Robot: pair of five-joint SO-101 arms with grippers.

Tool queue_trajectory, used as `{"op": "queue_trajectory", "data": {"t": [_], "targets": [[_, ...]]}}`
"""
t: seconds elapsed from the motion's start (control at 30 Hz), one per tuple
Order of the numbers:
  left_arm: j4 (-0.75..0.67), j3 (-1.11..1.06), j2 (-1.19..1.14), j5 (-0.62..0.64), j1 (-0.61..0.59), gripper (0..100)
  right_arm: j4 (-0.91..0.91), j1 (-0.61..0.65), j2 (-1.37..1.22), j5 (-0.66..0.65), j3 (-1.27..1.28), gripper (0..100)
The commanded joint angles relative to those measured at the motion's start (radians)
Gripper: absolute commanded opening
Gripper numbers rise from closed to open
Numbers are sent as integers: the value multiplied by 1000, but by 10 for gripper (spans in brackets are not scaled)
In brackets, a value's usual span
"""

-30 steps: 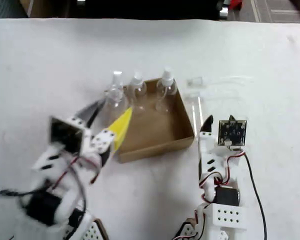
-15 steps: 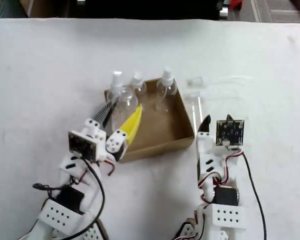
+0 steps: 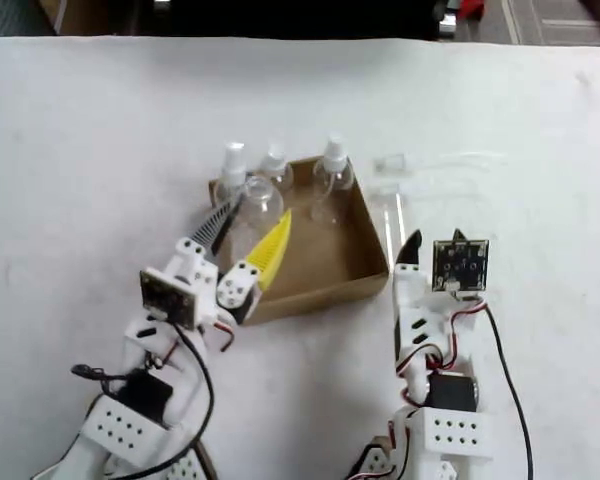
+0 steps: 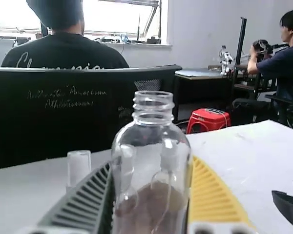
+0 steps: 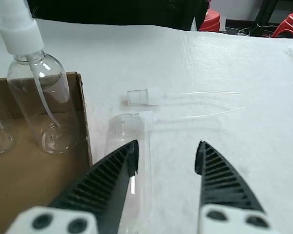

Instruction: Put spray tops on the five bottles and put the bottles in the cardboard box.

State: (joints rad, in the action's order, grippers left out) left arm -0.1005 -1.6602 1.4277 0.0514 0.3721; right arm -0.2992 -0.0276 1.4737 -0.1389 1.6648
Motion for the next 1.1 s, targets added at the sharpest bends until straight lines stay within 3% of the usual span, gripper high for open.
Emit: {"op": "queue_trajectory", "data": {"t": [0.0,0.1,0.4,0.83,1.0,1.07], "targets": [[-29,137,-148,17,7,72,24,4,12,-11,-8,173],[-43,204,-321,18,7,72,24,4,12,-11,-8,173],[-265,301,-731,11,5,72,24,7,12,-11,-8,173],[-267,278,-766,11,8,72,8,-22,13,-9,-63,171],[-267,255,-760,9,16,72,-239,-21,13,-5,-321,9],[-267,256,-760,9,16,72,-343,30,13,-9,-440,39]]}}
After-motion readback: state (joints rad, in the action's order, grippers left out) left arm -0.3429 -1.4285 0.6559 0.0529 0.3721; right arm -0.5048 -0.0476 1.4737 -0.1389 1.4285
